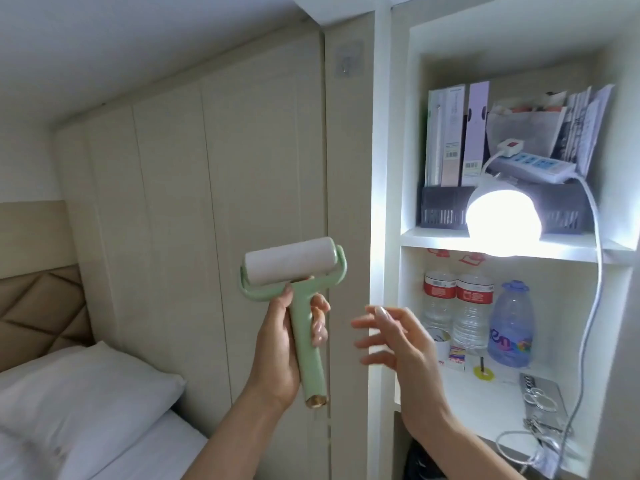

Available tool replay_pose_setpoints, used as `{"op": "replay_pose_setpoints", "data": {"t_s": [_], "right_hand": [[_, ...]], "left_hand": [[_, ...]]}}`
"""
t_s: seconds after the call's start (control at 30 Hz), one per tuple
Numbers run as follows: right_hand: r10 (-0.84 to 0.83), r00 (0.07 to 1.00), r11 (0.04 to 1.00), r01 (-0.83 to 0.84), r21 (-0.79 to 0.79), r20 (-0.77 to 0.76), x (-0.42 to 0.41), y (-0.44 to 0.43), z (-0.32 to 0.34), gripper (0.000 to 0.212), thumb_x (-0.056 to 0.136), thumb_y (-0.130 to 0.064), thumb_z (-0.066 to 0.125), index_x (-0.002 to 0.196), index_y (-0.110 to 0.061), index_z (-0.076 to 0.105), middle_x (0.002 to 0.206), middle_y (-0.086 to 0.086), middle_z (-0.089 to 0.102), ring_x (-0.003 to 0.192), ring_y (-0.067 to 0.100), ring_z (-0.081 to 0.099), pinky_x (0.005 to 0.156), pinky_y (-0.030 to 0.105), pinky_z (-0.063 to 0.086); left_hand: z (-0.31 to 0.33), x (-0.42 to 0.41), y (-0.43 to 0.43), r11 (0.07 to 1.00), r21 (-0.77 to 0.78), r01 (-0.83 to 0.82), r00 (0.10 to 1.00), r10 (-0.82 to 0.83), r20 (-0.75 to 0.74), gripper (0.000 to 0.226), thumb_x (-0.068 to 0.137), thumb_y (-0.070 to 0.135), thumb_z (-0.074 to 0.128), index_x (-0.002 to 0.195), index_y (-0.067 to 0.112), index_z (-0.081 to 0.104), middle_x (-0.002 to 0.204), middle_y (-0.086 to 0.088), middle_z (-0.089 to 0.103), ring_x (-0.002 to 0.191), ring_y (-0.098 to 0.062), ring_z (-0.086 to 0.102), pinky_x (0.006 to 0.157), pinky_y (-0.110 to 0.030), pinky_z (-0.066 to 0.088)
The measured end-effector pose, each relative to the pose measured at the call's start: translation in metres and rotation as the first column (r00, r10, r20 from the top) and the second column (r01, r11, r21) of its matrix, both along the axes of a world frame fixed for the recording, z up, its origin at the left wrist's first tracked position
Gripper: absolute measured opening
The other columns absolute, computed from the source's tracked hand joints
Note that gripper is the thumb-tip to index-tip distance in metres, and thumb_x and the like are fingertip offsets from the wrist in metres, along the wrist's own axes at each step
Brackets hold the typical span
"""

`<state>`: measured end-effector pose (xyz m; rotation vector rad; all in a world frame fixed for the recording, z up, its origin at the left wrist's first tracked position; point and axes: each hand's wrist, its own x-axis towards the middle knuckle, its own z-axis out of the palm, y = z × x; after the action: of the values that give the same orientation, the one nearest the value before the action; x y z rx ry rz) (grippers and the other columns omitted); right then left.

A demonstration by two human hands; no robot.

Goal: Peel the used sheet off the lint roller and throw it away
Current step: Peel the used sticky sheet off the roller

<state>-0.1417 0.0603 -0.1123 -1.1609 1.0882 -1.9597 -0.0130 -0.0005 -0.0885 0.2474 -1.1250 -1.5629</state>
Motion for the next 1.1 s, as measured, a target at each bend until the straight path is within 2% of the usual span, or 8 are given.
{"op": "replay_pose_setpoints", "data": {"t_s": [0.2,0.37,0.47,0.57,0.7,0.9,0.97,1.1], "right_hand": [[0.115,0.980,0.983,-0.136,-0.123,-0.164,-0.005,-0.002,0.034,0.045,0.079,-0.041,0.059,0.120,-0.023,0.055,0.105,0.006,0.070,0.091,0.016,0.067,0.080,0.029,0.054],[0.150,0.960,0.975,-0.183,-0.123,-0.237,-0.001,-0.007,0.035,0.059,0.067,-0.048,0.063,0.120,-0.022,0.056,0.112,0.013,0.066,0.096,0.021,0.065,0.077,0.025,0.054],[0.170,0.953,0.973,-0.202,-0.108,-0.251,0.003,-0.013,0.031,0.053,0.066,-0.045,0.066,0.113,-0.021,0.061,0.107,0.010,0.066,0.084,0.012,0.064,0.072,0.022,0.053],[0.196,0.957,0.963,-0.229,-0.140,-0.215,0.002,-0.019,0.027,0.048,0.064,-0.035,0.073,0.109,-0.021,0.064,0.103,0.006,0.064,0.082,0.015,0.059,0.075,0.024,0.051],[0.239,0.950,0.936,-0.280,-0.211,-0.200,0.002,-0.023,0.024,0.055,0.061,-0.021,0.076,0.113,-0.018,0.060,0.105,-0.002,0.067,0.084,0.012,0.060,0.076,0.023,0.052],[0.320,0.937,0.915,-0.344,-0.210,-0.140,0.005,-0.027,0.021,0.053,0.065,-0.010,0.076,0.115,-0.018,0.061,0.106,0.002,0.067,0.090,0.014,0.064,0.080,0.028,0.053],[0.366,0.924,0.903,-0.382,-0.198,-0.113,0.005,-0.027,0.021,0.055,0.064,-0.015,0.079,0.116,-0.016,0.060,0.109,0.006,0.066,0.095,0.015,0.064,0.085,0.032,0.053],[0.372,0.920,0.907,-0.389,-0.161,-0.123,0.008,-0.027,0.022,0.065,0.058,-0.044,0.082,0.113,-0.015,0.062,0.110,0.013,0.065,0.094,0.020,0.064,0.089,0.039,0.050]], "left_hand": [[-0.012,0.007,0.013,0.999,-0.033,0.003,0.996,0.000,0.088,0.024,0.089,0.029,0.047,0.091,0.011,0.062,0.065,-0.007,0.058,0.040,-0.010,0.041,0.039,-0.020,0.036],[-0.019,0.016,0.019,0.997,-0.074,-0.001,0.992,0.011,0.127,0.035,0.084,0.039,0.049,0.101,0.010,0.059,0.064,-0.008,0.057,0.036,-0.008,0.038,0.037,-0.019,0.034],[-0.022,0.018,0.021,0.995,-0.093,-0.019,0.987,0.034,0.157,0.040,0.085,0.040,0.047,0.103,0.007,0.059,0.062,-0.009,0.057,0.034,-0.007,0.038,0.035,-0.018,0.033],[-0.023,0.019,0.021,0.998,-0.059,-0.027,0.989,0.035,0.147,0.047,0.084,0.045,0.045,0.105,0.005,0.059,0.061,-0.010,0.058,0.032,-0.007,0.039,0.033,-0.017,0.032],[-0.022,0.021,0.021,0.998,-0.011,-0.070,0.987,0.070,0.143,0.052,0.083,0.056,0.046,0.094,0.009,0.063,0.054,-0.009,0.056,0.032,-0.010,0.039,0.033,-0.018,0.032],[-0.017,0.022,0.022,0.980,0.015,-0.197,0.967,0.191,0.170,0.057,0.075,0.065,0.050,0.079,0.011,0.067,0.044,-0.007,0.047,0.032,-0.012,0.038,0.033,-0.020,0.032],[-0.017,0.022,0.023,0.969,-0.022,-0.246,0.954,0.246,0.173,0.058,0.075,0.064,0.049,0.083,0.008,0.065,0.043,-0.006,0.047,0.032,-0.012,0.039,0.032,-0.020,0.033],[-0.015,0.019,0.028,0.925,-0.132,-0.356,0.899,0.378,0.222,0.055,0.081,0.060,0.046,0.070,0.007,0.057,0.040,-0.005,0.047,0.033,-0.011,0.040,0.033,-0.020,0.033]]}}
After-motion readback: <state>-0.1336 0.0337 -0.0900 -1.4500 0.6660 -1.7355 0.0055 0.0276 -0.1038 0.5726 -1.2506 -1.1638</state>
